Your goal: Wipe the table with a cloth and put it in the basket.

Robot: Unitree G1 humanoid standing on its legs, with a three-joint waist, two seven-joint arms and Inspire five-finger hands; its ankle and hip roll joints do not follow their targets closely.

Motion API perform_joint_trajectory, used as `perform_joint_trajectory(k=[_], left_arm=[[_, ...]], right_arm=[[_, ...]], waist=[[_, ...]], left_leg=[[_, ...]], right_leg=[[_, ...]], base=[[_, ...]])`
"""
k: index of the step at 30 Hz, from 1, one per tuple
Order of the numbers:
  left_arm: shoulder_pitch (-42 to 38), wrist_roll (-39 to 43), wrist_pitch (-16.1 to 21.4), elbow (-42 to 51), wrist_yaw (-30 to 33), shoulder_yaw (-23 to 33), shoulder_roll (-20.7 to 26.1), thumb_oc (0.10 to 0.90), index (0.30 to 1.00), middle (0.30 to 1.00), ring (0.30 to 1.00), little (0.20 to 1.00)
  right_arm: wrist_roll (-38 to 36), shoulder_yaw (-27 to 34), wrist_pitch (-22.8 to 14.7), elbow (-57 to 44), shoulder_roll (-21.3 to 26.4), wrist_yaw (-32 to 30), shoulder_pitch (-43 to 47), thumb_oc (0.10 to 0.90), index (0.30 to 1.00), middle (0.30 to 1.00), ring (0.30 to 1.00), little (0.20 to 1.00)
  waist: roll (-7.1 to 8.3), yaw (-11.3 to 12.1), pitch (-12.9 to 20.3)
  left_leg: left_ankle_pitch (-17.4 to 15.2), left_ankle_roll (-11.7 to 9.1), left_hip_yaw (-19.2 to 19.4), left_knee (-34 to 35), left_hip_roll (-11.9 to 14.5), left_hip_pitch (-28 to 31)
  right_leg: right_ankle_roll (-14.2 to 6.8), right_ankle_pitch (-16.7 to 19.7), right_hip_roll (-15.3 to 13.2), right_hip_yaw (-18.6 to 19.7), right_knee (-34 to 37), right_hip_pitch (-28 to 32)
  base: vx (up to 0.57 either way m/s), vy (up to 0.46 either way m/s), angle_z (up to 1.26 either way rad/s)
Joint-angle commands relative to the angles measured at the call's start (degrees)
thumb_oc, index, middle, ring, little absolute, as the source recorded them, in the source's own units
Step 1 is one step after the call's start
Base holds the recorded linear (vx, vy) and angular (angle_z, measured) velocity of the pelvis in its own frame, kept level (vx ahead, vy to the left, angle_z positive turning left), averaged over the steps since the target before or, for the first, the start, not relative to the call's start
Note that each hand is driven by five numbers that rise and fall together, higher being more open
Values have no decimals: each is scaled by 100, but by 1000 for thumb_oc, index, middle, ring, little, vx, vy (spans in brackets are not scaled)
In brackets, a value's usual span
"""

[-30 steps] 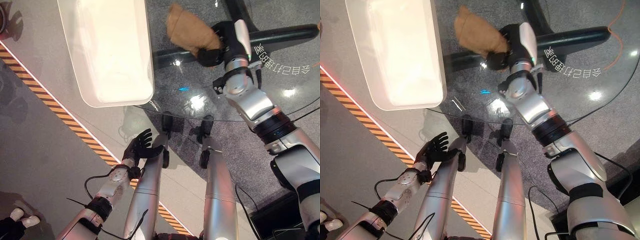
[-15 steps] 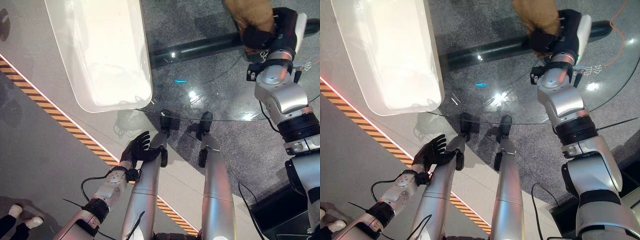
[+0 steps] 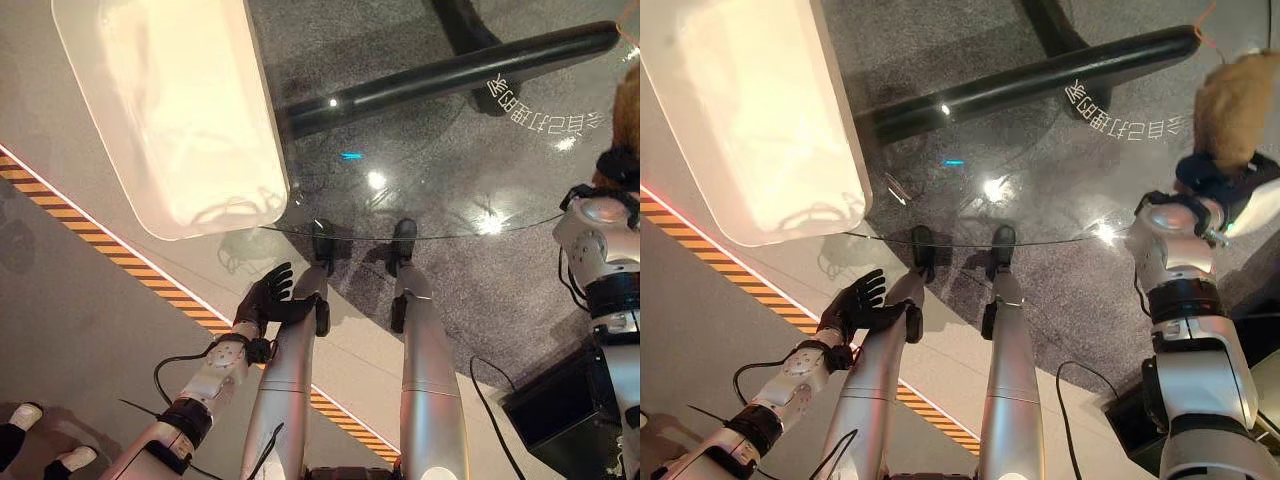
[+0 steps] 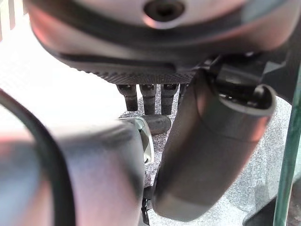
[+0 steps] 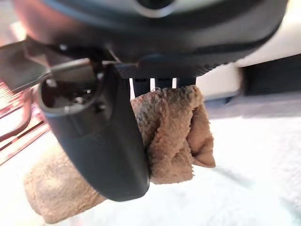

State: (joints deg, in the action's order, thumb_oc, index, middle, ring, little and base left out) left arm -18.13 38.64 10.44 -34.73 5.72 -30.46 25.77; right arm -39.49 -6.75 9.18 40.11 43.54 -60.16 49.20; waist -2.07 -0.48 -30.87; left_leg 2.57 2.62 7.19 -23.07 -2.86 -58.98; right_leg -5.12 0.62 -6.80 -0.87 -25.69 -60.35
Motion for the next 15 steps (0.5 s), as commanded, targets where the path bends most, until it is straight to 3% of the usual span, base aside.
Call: perform_joint_trajectory(k=[1, 8, 15], left_arm=[[662, 98, 91, 361, 21, -87, -194, 800, 900, 900, 900, 900], [626, 119, 60, 337, 0, -75, -256, 800, 900, 900, 900, 900], [653, 105, 64, 271, -80, -5, -320, 800, 900, 900, 900, 900]], right_arm=[[194, 121, -295, -44, 927, -444, -170, 100, 300, 300, 300, 200], [838, -293, -344, -475, 943, 61, 256, 100, 300, 300, 300, 200], [1717, -817, 151, -1343, 935, 432, 836, 100, 300, 300, 300, 200]], waist=[[-506, 51, 108], [-524, 87, 108], [-508, 144, 108]], left_leg=[[-564, -169, -221, -108, -146, 231], [-547, -177, -243, -83, -160, 251], [-553, -181, -262, -103, -177, 246]], right_leg=[[48, 144, 370, -305, 267, 99], [54, 117, 363, -302, 262, 111], [67, 40, 369, -329, 192, 103]], base=[[0, 0, 0], [0, 0, 0], [4, 22, -1]])
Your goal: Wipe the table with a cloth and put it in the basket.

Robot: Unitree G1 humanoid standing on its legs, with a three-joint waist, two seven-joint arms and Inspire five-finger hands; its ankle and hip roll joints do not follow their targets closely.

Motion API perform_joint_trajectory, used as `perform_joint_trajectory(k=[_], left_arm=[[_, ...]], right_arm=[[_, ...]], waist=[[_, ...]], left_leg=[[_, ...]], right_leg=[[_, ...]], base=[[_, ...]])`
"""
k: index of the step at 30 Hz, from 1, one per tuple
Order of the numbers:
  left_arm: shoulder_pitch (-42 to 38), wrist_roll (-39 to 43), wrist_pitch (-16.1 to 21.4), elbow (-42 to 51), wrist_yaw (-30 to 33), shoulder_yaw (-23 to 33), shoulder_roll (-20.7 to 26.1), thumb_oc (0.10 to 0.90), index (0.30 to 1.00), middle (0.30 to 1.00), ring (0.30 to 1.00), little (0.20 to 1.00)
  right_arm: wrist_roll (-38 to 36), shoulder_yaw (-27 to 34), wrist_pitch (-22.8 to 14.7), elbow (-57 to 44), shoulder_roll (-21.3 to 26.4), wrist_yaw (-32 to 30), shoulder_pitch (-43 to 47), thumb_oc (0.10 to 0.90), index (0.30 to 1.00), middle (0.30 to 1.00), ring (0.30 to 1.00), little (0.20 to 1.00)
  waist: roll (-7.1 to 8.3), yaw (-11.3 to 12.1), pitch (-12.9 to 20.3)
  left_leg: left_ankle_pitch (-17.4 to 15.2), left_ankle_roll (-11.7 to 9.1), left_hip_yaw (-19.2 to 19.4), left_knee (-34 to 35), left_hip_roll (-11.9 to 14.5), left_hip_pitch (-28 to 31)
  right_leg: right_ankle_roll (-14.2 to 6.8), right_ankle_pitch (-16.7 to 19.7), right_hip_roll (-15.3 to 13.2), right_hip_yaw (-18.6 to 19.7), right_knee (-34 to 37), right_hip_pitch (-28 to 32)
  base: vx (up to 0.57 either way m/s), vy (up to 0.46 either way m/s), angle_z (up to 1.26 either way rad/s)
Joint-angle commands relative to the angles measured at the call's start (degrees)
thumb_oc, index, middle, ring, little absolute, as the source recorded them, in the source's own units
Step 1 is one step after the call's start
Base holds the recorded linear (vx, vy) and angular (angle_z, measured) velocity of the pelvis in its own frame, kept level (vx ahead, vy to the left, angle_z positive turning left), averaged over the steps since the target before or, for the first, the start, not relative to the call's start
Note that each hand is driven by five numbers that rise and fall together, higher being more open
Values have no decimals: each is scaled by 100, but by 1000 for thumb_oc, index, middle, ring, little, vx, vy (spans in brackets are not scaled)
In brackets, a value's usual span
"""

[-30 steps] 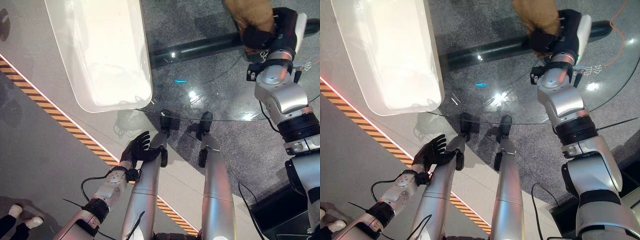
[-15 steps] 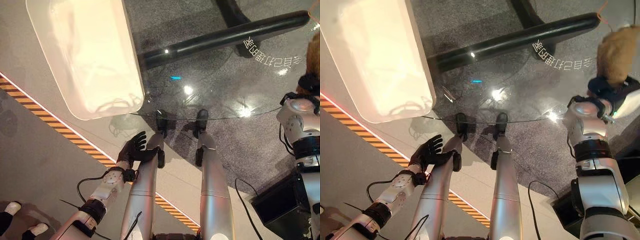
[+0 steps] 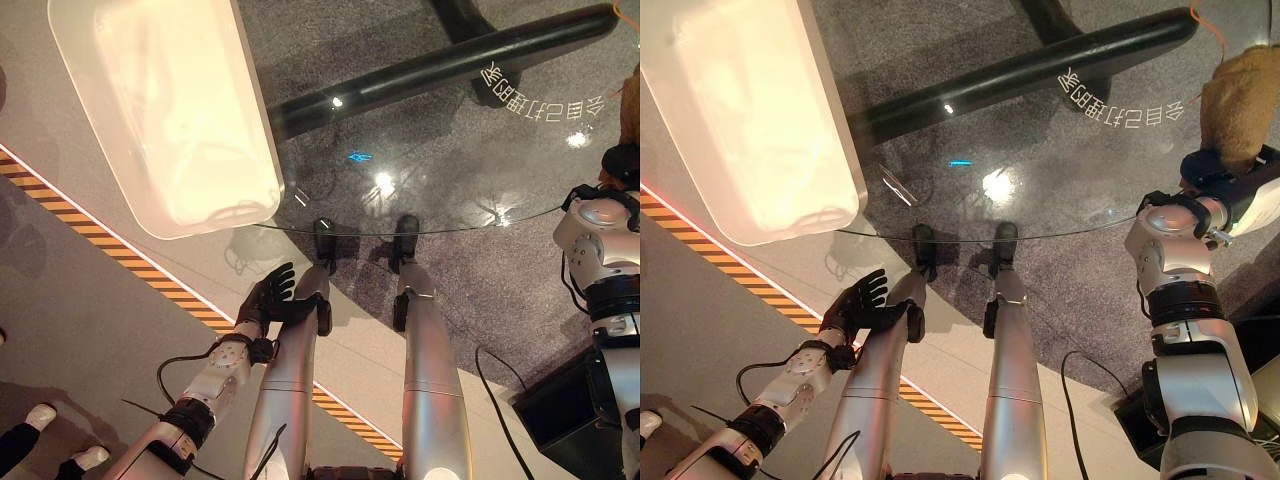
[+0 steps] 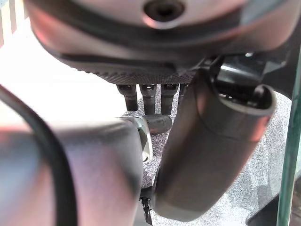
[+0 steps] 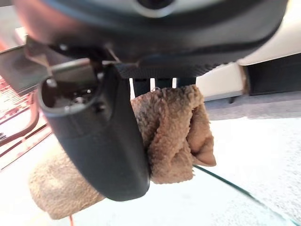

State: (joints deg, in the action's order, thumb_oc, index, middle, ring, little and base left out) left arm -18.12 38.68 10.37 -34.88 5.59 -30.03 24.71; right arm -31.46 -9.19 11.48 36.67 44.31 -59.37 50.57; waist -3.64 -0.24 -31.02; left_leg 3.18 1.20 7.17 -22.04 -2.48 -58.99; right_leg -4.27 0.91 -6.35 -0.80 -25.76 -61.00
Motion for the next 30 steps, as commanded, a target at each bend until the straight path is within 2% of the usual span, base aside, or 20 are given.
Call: perform_joint_trajectory(k=[1, 8, 12, 15, 19, 26, 30], left_arm=[[663, 99, 84, 284, -72, -40, -239, 800, 900, 900, 900, 900], [627, 27, 64, 145, -154, 50, -374, 800, 900, 900, 900, 900], [642, -10, 143, 64, -240, 88, -424, 800, 900, 900, 900, 900], [690, -7, 188, 63, -251, 70, -441, 800, 900, 900, 900, 900], [728, -5, 190, 74, -231, 72, -430, 800, 900, 900, 900, 900], [650, 19, 138, 83, -277, 162, -395, 800, 900, 900, 900, 900], [627, 30, 117, 110, -283, 137, -379, 800, 900, 900, 900, 900]], right_arm=[[1027, -640, 0, -1151, 849, 355, 768, 100, 300, 300, 300, 200], [1750, -1017, 655, -1728, 575, 858, 1079, 100, 300, 300, 300, 200], [2438, -1256, 1048, -1887, 517, 1038, 1174, 100, 300, 300, 300, 200], [2393, -1270, 1102, -1895, 493, 644, 1187, 100, 300, 300, 300, 200], [2316, -1124, 1005, -1901, 457, 565, 1064, 100, 300, 300, 300, 200], [2031, -1261, 1381, -1882, 399, 1047, 1081, 100, 300, 300, 300, 200], [1949, -1474, 1474, -1682, 379, 1750, 1109, 100, 300, 300, 300, 200]], waist=[[-353, 130, 122], [-359, 195, 122], [-360, 239, 122], [-377, 264, 122], [-363, 271, 122], [-309, 280, 122], [-311, 306, 122]], left_leg=[[-617, -37, -256, -214, -211, 236], [-640, -32, -260, -273, -220, 197], [-644, -15, -264, -297, -224, 153], [-674, -12, -260, -310, -208, 171], [-688, -2, -282, -317, -236, 185], [-653, -3, -281, -284, -234, 176], [-635, 2, -291, -276, -230, 144]], right_leg=[[-12, -8, 324, -339, 179, 158], [7, -108, 317, -363, 45, 114], [12, -129, 304, -384, 18, 89], [4, -166, 285, -393, -32, 95], [-10, -178, 292, -404, -48, 117], [-10, -146, 297, -425, -5, 129], [-16, -125, 271, -462, -11, 92]], base=[[17, 62, -3], [15, 43, 1], [15, 35, 4], [17, 35, 7], [7, 17, 4], [0, 0, 0], [0, 0, 0]])
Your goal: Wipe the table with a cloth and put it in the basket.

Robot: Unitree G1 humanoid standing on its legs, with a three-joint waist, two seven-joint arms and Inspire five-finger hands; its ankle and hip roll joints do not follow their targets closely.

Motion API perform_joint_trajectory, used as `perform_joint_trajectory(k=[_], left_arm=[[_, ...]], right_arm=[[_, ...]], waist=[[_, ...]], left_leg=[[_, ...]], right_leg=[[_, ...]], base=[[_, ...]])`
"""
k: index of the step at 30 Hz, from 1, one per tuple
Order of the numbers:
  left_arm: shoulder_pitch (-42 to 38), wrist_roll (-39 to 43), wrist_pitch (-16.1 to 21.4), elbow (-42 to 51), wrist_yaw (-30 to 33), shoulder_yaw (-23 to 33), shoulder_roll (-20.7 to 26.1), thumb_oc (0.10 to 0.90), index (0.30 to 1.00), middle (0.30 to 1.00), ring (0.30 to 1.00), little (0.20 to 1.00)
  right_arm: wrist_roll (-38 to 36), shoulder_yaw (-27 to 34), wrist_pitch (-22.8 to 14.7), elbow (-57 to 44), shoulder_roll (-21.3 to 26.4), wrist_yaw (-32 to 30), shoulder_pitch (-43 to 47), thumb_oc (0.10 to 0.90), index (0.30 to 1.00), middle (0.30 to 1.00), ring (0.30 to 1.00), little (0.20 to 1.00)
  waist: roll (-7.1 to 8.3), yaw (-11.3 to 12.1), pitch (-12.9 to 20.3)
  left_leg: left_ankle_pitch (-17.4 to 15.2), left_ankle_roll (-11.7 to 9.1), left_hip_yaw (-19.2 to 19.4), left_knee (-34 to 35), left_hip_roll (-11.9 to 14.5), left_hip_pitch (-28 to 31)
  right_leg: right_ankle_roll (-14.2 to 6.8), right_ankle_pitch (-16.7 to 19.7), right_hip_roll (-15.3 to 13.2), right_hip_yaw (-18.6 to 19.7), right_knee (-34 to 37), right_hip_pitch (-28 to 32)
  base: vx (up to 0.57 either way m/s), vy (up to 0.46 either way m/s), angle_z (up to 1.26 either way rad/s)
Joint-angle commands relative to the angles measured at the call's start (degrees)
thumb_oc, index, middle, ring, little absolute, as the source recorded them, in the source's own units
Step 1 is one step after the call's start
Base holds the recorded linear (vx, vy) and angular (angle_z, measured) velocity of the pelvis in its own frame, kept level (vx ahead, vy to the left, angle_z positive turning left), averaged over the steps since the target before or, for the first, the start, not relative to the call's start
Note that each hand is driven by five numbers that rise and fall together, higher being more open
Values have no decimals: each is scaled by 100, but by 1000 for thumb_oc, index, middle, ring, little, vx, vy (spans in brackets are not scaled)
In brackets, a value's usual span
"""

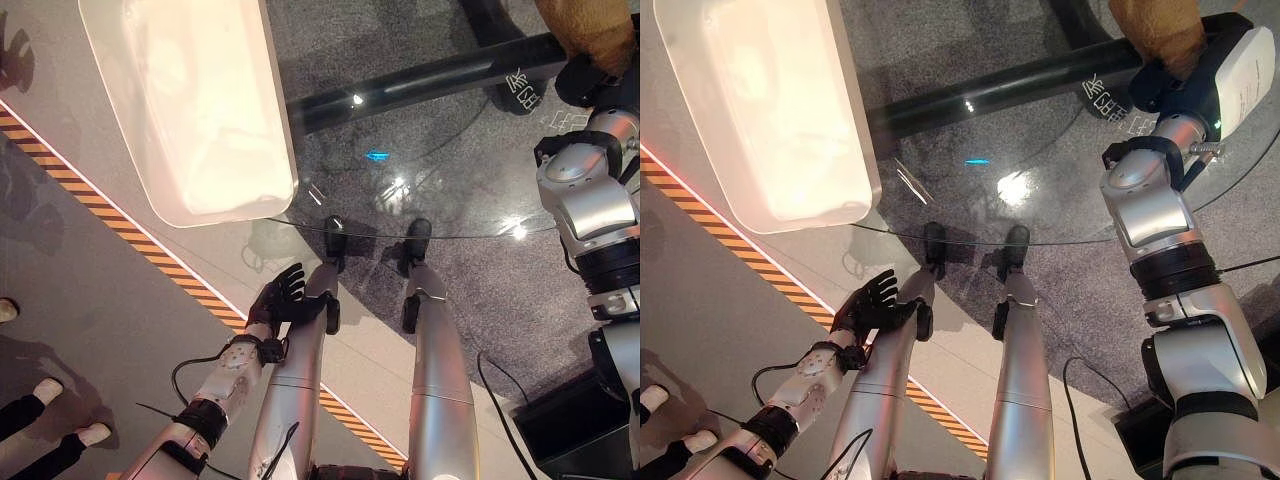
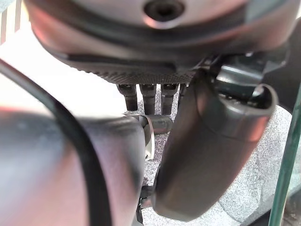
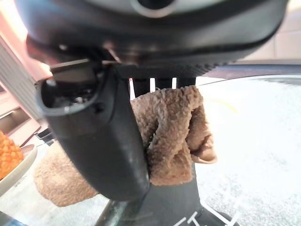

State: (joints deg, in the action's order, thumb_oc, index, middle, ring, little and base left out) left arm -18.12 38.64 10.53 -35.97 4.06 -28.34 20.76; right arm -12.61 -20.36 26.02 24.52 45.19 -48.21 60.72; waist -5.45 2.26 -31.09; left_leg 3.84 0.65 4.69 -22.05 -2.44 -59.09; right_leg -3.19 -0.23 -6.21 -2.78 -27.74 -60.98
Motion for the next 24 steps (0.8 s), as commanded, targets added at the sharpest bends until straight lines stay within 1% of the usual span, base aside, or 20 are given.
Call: perform_joint_trajectory(k=[1, 2, 3, 4, 5, 6, 7, 8, 9, 11, 12, 14, 15, 16, 17, 20, 24], left_arm=[[626, 31, 96, 214, -123, -34, 14, 800, 900, 900, 900, 900], [627, 27, 94, 212, -120, -32, 14, 800, 900, 900, 900, 900], [638, 11, 91, 206, -117, -24, 18, 800, 900, 900, 900, 900], [661, -4, 99, 196, -141, -4, 28, 800, 900, 900, 900, 900], [789, -26, 124, 164, -162, -32, 21, 800, 900, 900, 900, 900], [798, -43, 120, 163, -173, -11, 20, 800, 900, 900, 900, 900], [811, -66, 120, 170, -186, 17, 23, 800, 900, 900, 900, 900], [705, -76, 120, 175, -187, 70, 32, 800, 900, 900, 900, 900], [835, -106, 136, 168, -210, 61, 26, 800, 900, 900, 900, 900], [882, -143, 158, 197, -240, 104, 28, 800, 900, 900, 900, 900], [903, -166, 165, 227, -247, 131, 30, 800, 900, 900, 900, 900], [910, -187, 175, 221, -279, 166, 31, 800, 900, 900, 900, 900], [910, -188, 174, 222, -280, 169, 31, 800, 900, 900, 900, 900], [894, -198, 165, 221, -265, 172, 18, 800, 900, 900, 900, 900], [895, -198, 165, 221, -265, 172, 18, 800, 900, 900, 900, 900], [858, -184, 125, 237, -228, 173, 19, 800, 900, 900, 900, 900], [819, -160, 127, 205, -213, 167, 41, 800, 900, 900, 900, 900]], right_arm=[[76, -409, 56, -471, 267, 803, 99, 100, 300, 300, 300, 200], [92, -423, 65, -475, 258, 861, 99, 100, 300, 300, 300, 200], [138, -488, 73, -511, 246, 1066, 108, 100, 300, 300, 300, 200], [216, -560, -7, -553, 239, 1336, 112, 100, 300, 300, 300, 200], [277, -688, -65, -629, 204, 1698, 9, 100, 300, 300, 300, 200], [294, -724, -57, -700, 193, 1862, 10, 100, 300, 300, 300, 200], [383, -808, -152, -814, 182, 2269, 19, 100, 300, 300, 300, 200], [409, -835, -168, -893, 194, 2378, 125, 100, 300, 300, 300, 200], [432, -961, -200, -1118, 143, 2828, -2, 100, 300, 300, 300, 200], [578, -1104, -253, -1433, 77, 3243, -118, 100, 300, 300, 300, 200], [513, -1187, -309, -1656, 41, 3517, -220, 100, 300, 300, 300, 200], [526, -1261, -374, -1859, -12, 3827, -334, 100, 300, 300, 300, 200], [520, -1269, -375, -1885, -14, 3875, -346, 100, 300, 300, 300, 200], [537, -1340, -394, -2064, -53, 4106, -442, 100, 300, 300, 300, 200], [538, -1338, -392, -2066, -53, 4108, -444, 100, 300, 300, 300, 200], [419, -1500, -380, -2356, -68, 4526, -554, 100, 300, 300, 300, 200], [242, -1626, -466, -2642, -53, 4767, -779, 100, 300, 300, 300, 200]], waist=[[-131, 61, 130], [-130, 62, 130], [-123, 68, 130], [-118, 78, 130], [-118, 98, 130], [-115, 100, 130], [-105, 106, 130], [-92, 96, 130], [-85, 109, 130], [-64, 113, 130], [-45, 106, 130], [-22, 103, 130], [-19, 102, 130], [-3, 95, 130], [-2, 95, 130], [21, 86, 130], [55, 64, 130]], left_leg=[[-697, 59, -46, -275, -235, 145], [-696, 59, -48, -276, -237, 143], [-692, 58, -47, -275, -234, 141], [-687, 55, -47, -266, -233, 148], [-857, 28, -80, -292, -232, 361], [-853, 27, -80, -291, -232, 362], [-844, 23, -81, -280, -235, 372], [-669, 48, -50, -247, -239, 166], [-829, 18, -74, -270, -231, 383], [-826, 16, -71, -256, -232, 406], [-817, 11, -64, -256, -228, 404], [-812, 8, -61, -255, -228, 408], [-811, 8, -62, -255, -229, 409], [-800, 7, -60, -241, -236, 417], [-800, 7, -60, -240, -236, 418], [-784, 10, -56, -217, -241, 435], [-771, 7, -50, -225, -232, 425]], right_leg=[[-123, -7, 253, -273, 185, 82], [-123, -5, 253, -276, 184, 80], [-120, -4, 250, -287, 185, 81], [-119, -5, 244, -302, 193, 90], [-155, -178, 262, -279, 135, 284], [-154, -181, 262, -283, 130, 284], [-154, -178, 260, -291, 144, 295], [-114, -12, 242, -329, 212, 113], [-149, -191, 257, -306, 133, 300], [-146, -200, 260, -315, 150, 323], [-147, -201, 255, -323, 151, 323], [-149, -202, 251, -330, 154, 330], [-149, -203, 251, -331, 155, 332], [-150, -200, 259, -335, 169, 340], [-150, -200, 259, -335, 170, 341], [-150, -192, 269, -337, 195, 360], [-168, -166, 260, -338, 204, 350]], base=[[0, 0, 0], [0, 0, 0], [0, 0, 0], [41, -2, 0], [42, 0, 0], [41, 1, 1], [-51, -4, 0], [0, 0, 0], [0, 0, 0], [20, 2, 1], [0, 0, 0], [-1, 0, -2], [-2, 1, -3], [0, 0, 0], [0, 0, 0], [0, 7, 6], [1, 2, 6]])
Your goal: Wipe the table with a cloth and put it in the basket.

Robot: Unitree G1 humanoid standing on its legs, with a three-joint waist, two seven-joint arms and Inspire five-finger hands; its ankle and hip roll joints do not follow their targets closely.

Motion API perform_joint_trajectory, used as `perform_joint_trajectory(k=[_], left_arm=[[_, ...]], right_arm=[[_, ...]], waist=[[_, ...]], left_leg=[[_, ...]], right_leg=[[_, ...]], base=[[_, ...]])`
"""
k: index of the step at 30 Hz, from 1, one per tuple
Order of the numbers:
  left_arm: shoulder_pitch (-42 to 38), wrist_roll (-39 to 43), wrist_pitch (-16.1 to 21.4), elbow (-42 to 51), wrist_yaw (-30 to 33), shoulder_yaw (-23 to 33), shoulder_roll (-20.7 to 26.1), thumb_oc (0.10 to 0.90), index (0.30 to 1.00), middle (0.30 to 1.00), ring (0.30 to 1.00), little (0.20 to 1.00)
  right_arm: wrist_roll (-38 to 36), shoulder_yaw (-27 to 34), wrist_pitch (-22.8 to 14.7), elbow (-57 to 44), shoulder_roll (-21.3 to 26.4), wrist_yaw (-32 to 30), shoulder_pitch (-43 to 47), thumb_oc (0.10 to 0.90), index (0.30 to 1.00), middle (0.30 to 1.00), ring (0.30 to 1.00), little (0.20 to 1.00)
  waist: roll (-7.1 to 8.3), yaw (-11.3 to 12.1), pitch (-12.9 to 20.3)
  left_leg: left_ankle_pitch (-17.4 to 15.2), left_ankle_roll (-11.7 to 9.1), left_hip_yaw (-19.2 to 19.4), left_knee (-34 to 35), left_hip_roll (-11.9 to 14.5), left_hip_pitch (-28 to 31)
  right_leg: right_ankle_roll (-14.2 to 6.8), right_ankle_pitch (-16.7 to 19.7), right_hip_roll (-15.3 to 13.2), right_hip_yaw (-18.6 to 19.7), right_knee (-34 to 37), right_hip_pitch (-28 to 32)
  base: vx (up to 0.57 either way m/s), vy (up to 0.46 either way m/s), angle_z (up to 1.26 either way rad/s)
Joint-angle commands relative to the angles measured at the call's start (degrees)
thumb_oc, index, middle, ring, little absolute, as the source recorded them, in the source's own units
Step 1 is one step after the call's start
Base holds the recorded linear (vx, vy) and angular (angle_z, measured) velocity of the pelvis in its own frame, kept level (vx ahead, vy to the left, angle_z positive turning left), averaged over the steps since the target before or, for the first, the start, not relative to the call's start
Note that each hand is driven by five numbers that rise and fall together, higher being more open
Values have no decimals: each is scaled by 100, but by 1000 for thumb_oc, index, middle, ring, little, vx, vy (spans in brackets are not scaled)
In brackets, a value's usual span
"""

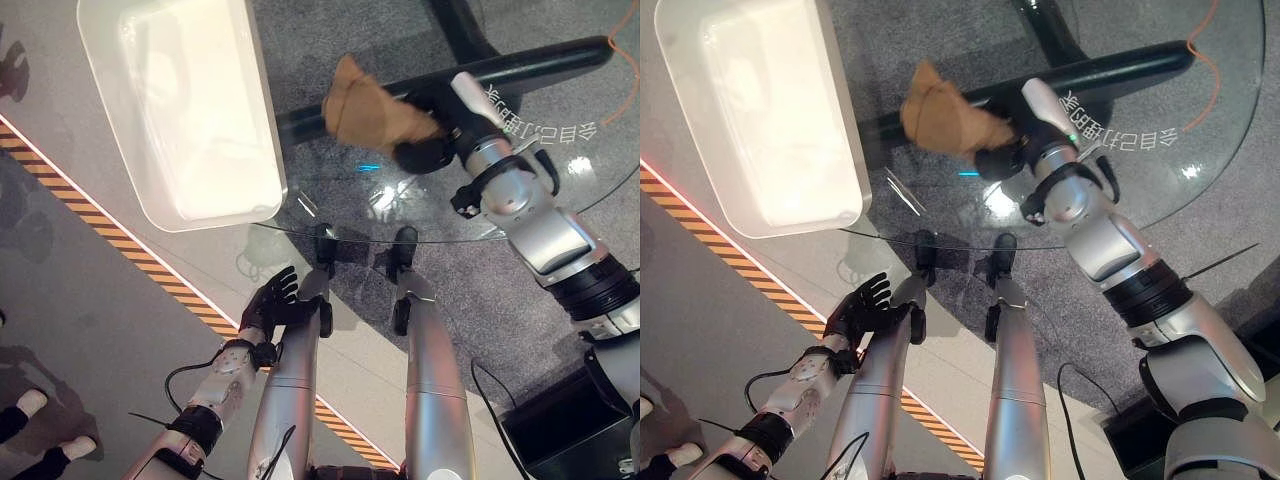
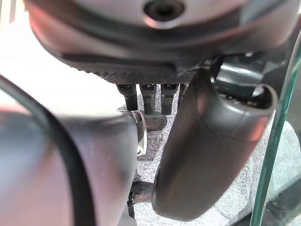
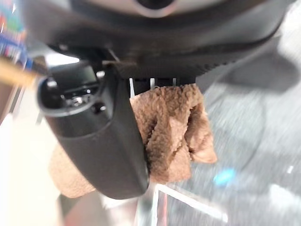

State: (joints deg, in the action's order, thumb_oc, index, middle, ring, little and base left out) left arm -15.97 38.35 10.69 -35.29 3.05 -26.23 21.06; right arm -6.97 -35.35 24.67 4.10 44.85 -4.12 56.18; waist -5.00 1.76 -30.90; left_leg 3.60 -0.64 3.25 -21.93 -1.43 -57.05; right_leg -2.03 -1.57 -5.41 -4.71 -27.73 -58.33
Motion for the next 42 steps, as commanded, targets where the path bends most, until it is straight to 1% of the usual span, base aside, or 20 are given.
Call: perform_joint_trajectory(k=[1, 6, 13, 19, 22, 27, 28, 29, 30, 31, 33, 37, 39, 42], left_arm=[[604, -131, 111, 138, -111, -45, 12, 800, 900, 900, 900, 900], [514, -93, 103, 112, -56, -102, 1, 800, 900, 900, 900, 900], [437, -88, 67, 76, 12, -140, -13, 800, 900, 900, 900, 900], [443, -85, 128, 35, 35, -134, -23, 800, 900, 900, 900, 900], [435, -15, 206, 32, 104, -105, -42, 800, 900, 900, 900, 900], [541, 455, 581, 15, 140, 135, -84, 800, 900, 900, 900, 900], [541, 455, 581, 15, 140, 135, -84, 800, 900, 900, 900, 900], [598, 644, 684, 91, 133, 245, -97, 800, 900, 900, 900, 900], [619, 716, 737, 123, 129, 278, -94, 800, 900, 900, 900, 900], [701, 842, 806, 229, 104, 396, -91, 800, 900, 900, 900, 900], [859, 995, 937, 392, 128, 571, -89, 800, 900, 900, 900, 900], [1102, 1293, 1165, 537, 207, 909, -109, 800, 900, 900, 900, 900], [1249, 1587, 1263, 698, 17, 1164, -107, 800, 900, 900, 900, 900], [1413, 1951, 1251, 1169, -427, 1366, -98, 800, 900, 900, 900, 900]], right_arm=[[-321, -127, -330, -601, -18, 359, -326, 100, 300, 300, 300, 200], [-333, -243, -366, -759, -62, 519, -507, 100, 300, 300, 300, 200], [-349, -249, -395, -689, -37, 442, -646, 100, 300, 300, 300, 200], [-384, -250, -455, -739, -13, 632, -718, 100, 300, 300, 300, 200], [-464, -209, -539, -755, -29, 509, -811, 100, 300, 300, 300, 200], [-698, 109, -827, -737, -108, -30, -1037, 100, 300, 300, 300, 200], [-698, 109, -827, -737, -108, -30, -1037, 100, 300, 300, 300, 200], [-819, 273, -950, -749, -147, -231, -1136, 100, 300, 300, 300, 200], [-853, 322, -987, -757, -158, -297, -1175, 100, 300, 300, 300, 200], [-909, 508, -1142, -790, -191, -447, -1341, 100, 300, 300, 300, 200], [-1000, 839, -1302, -865, -253, -584, -1616, 100, 300, 300, 300, 200], [-1051, 1253, -1575, -1034, -343, -788, -2029, 100, 300, 300, 300, 200], [-1114, 1476, -1742, -1167, -372, -833, -2278, 100, 300, 300, 300, 200], [-1097, 1718, -1852, -1337, -443, -804, -2563, 100, 300, 300, 300, 200]], waist=[[11, 114, 111], [36, 89, 111], [55, 68, 111], [41, 64, 111], [38, 62, 111], [52, 62, 111], [52, 62, 111], [63, 61, 111], [66, 62, 111], [70, 56, 111], [75, 52, 111], [77, 34, 111], [76, 23, 111], [83, 9, 111]], left_leg=[[-746, 135, 94, -237, -333, 222], [-737, 129, 104, -255, -329, 198], [-729, 137, 101, -252, -326, 187], [-724, 133, 104, -253, -330, 217], [-716, 137, 107, -225, -338, 305], [-713, 129, 100, -158, -334, 510], [-713, 129, 100, -158, -334, 510], [-720, 123, 101, -133, -319, 595], [-722, 123, 101, -125, -317, 622], [-734, 122, 99, -113, -317, 702], [-747, 130, 90, -89, -327, 858], [-757, 127, 86, -31, -318, 1091], [-774, 125, 91, -8, -312, 1223], [-778, 124, 95, 29, -303, 1388]], right_leg=[[-283, -32, 180, -145, 203, 85], [-301, -9, 172, -146, 196, 62], [-317, 28, 152, -152, 222, 54], [-315, 24, 133, -162, 193, 62], [-306, 5, 132, -176, 199, 138], [-288, -28, 145, -198, 239, 337], [-288, -28, 145, -198, 239, 337], [-283, -47, 140, -219, 242, 416], [-281, -51, 141, -224, 244, 441], [-272, -68, 142, -240, 241, 513], [-250, -93, 147, -277, 246, 667], [-215, -142, 162, -308, 261, 899], [-194, -181, 169, -322, 265, 1031], [-168, -212, 183, -336, 274, 1198]], base=[[2, -2, 6], [3, -2, 4], [0, 0, 0], [0, 0, 0], [0, 0, 0], [-5, -10, 1], [-17, -39, 2], [-17, -33, 2], [-28, -57, 3], [-25, -52, 1], [-33, -58, 1], [-33, -44, -1], [-37, -55, -3], [-56, -51, -2]])
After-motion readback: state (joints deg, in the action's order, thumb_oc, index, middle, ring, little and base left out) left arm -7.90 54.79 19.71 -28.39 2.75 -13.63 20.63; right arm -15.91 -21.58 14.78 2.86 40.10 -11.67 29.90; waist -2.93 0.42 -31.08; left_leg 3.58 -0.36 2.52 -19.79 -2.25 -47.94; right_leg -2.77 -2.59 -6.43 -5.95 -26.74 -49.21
